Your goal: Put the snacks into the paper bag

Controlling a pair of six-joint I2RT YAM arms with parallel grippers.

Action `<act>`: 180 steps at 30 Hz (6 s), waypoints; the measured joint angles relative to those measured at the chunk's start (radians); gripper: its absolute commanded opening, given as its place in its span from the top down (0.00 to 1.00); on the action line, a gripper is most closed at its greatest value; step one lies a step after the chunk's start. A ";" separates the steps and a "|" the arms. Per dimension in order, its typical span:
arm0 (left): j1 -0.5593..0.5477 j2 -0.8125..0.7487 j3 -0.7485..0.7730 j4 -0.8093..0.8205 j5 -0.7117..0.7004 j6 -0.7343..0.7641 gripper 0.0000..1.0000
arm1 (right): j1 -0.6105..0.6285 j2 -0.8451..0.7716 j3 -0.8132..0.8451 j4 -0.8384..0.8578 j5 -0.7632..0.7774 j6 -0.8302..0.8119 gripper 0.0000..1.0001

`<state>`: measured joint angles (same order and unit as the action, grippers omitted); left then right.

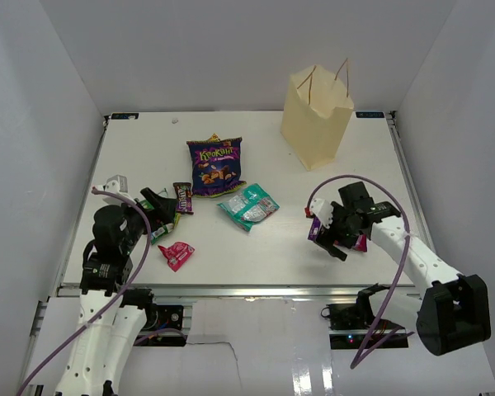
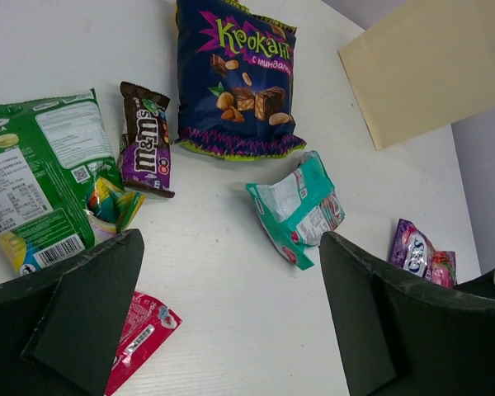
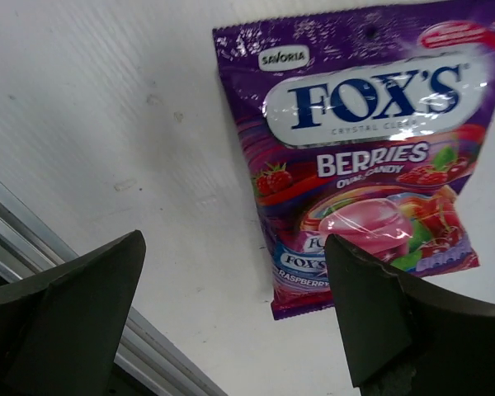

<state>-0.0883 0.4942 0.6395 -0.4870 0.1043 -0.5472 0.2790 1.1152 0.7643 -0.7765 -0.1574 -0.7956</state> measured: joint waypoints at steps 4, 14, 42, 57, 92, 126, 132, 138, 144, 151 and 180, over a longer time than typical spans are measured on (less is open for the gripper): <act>0.000 0.012 -0.015 -0.004 0.017 -0.030 0.02 | 0.060 0.046 -0.069 0.052 0.098 0.017 0.08; 0.000 0.027 -0.032 -0.006 0.064 -0.071 0.02 | 0.092 0.169 -0.106 0.265 0.270 0.052 0.81; 0.000 0.109 -0.076 0.054 0.242 -0.097 0.02 | -0.219 0.436 1.192 0.198 -0.580 0.465 0.92; 0.000 0.122 -0.091 0.062 0.274 -0.101 0.02 | -0.259 0.801 1.434 0.530 -0.463 0.880 0.92; -0.275 0.526 -0.042 0.188 0.165 -0.234 0.03 | -0.206 0.460 0.898 0.173 -0.648 0.204 0.14; -0.226 1.235 0.769 0.033 -0.301 -0.051 0.02 | -0.206 0.135 0.390 0.025 -0.748 0.059 0.14; -0.138 1.525 0.996 -0.046 -0.163 0.060 0.03 | -0.206 0.134 0.340 0.039 -0.751 0.079 0.14; -0.147 1.643 1.068 -0.102 -0.057 0.114 0.14 | -0.206 0.111 0.316 0.043 -0.752 0.087 0.13; -0.136 1.622 1.029 -0.075 0.021 0.131 0.70 | -0.202 0.104 0.290 0.049 -0.765 0.096 0.14; -0.129 1.499 0.824 0.069 0.180 0.118 0.87 | -0.066 0.158 0.284 0.105 -0.682 0.229 0.11; -0.157 0.977 0.360 0.581 0.796 -0.156 0.93 | 0.176 0.512 0.422 0.538 -0.605 0.966 0.10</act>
<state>-0.2455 1.4708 0.9997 0.0940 0.9005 -0.7033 0.4549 1.6276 1.1866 -0.2382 -0.7624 0.1699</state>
